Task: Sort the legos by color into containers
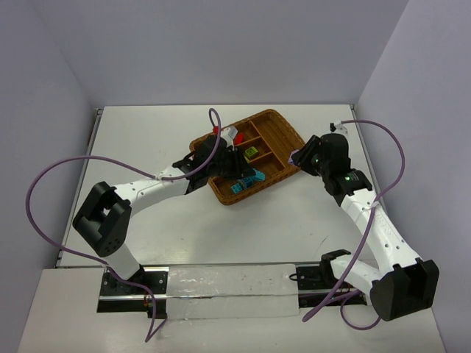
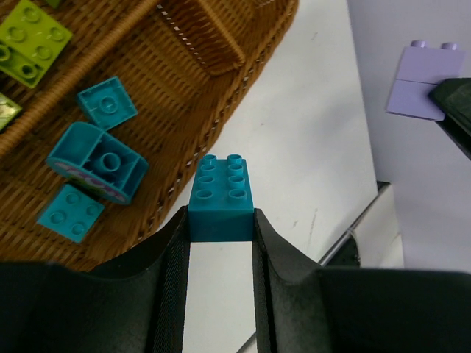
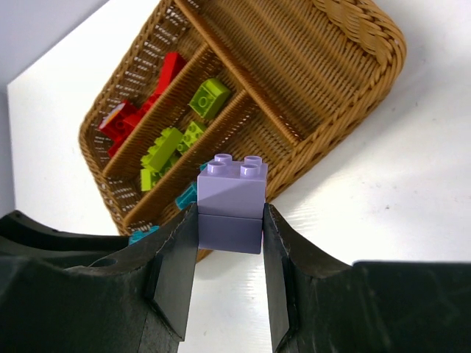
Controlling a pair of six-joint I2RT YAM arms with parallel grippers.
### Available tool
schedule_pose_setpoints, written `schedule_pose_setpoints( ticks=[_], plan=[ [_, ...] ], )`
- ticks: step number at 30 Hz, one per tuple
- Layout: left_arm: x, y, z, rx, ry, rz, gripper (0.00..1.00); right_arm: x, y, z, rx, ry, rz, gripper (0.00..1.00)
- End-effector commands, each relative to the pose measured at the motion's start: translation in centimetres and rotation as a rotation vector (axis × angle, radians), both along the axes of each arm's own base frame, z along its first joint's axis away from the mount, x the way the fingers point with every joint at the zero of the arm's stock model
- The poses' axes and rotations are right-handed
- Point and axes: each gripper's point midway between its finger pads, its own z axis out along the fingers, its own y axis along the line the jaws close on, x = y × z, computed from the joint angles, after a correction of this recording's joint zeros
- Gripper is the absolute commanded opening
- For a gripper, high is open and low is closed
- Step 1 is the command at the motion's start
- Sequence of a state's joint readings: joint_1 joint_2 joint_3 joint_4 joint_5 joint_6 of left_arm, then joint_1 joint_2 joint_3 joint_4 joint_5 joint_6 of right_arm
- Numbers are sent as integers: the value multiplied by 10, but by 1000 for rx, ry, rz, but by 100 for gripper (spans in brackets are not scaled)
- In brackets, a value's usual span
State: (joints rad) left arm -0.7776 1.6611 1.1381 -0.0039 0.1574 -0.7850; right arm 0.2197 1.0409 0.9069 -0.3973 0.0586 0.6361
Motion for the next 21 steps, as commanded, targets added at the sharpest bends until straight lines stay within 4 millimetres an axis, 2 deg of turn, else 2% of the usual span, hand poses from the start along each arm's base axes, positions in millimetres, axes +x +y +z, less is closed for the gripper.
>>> schedule_pose_setpoints(
  ticks=[1,5,7,10,14,16,17,19,21],
  plan=[
    [16,12,24,17,-75,45,0,-2,-7,-1,-33,-12,-14,0],
    [30,16,14,31,-85,80,0,-4,-5,-3,-30,-10,-2,0],
    [39,14,19,17,-109,101,0,-6,-5,-2,-26,-13,3,0],
    [49,18,11,50,-112,141,1,-8,-5,-3,-28,-11,8,0],
    [46,23,0,94,-81,144,29,-10,-5,-7,-33,-3,9,0],
    [45,31,-1,110,-87,170,64,-10,-5,-10,-32,2,9,0],
    [43,33,3,104,-92,172,75,-10,-4,-10,-29,3,11,0],
    [39,39,3,114,-92,184,83,-10,-3,-12,-27,7,16,0],
    [33,46,12,119,-107,191,89,-10,-3,-12,-25,7,19,0]
  ],
)
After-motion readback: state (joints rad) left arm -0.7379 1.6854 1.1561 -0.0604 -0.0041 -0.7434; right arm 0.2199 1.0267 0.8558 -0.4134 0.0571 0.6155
